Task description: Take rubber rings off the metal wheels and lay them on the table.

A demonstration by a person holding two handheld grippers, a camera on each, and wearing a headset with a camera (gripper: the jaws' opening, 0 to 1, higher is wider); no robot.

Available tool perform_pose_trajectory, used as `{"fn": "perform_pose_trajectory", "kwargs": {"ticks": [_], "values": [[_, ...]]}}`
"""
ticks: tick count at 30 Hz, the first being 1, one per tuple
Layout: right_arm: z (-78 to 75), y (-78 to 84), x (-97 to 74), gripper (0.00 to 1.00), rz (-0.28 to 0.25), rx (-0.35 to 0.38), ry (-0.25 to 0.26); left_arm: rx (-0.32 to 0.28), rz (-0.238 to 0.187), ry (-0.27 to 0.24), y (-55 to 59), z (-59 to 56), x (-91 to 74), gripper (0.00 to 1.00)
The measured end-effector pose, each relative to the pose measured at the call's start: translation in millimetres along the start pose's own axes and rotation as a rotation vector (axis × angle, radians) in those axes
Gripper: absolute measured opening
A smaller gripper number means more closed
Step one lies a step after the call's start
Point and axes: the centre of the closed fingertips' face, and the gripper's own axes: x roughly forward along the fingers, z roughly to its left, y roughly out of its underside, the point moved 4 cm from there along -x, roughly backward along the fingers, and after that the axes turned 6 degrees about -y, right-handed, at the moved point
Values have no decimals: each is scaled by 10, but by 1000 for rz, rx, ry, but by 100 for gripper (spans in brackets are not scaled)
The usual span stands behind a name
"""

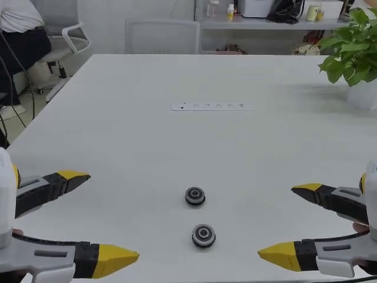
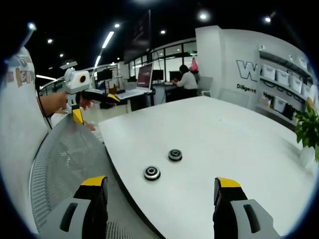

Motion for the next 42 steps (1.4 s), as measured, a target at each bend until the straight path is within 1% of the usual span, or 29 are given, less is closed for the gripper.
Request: {"fn": "perform_pose_trajectory", "kwargs": {"ticks": [4, 17, 32, 42], "values": [[5, -37, 3, 87, -11, 5, -8, 1, 3, 0, 1, 15, 1, 97], [-23, -64, 30, 87, 9, -13, -16, 6, 5, -1, -25, 58, 0, 97], [-82, -69, 19, 86, 11, -12, -25, 20, 18, 15, -79, 71, 72, 97], [-139, -121, 41, 86, 9, -24, -34, 32, 28, 37, -100, 75, 135, 95]]}}
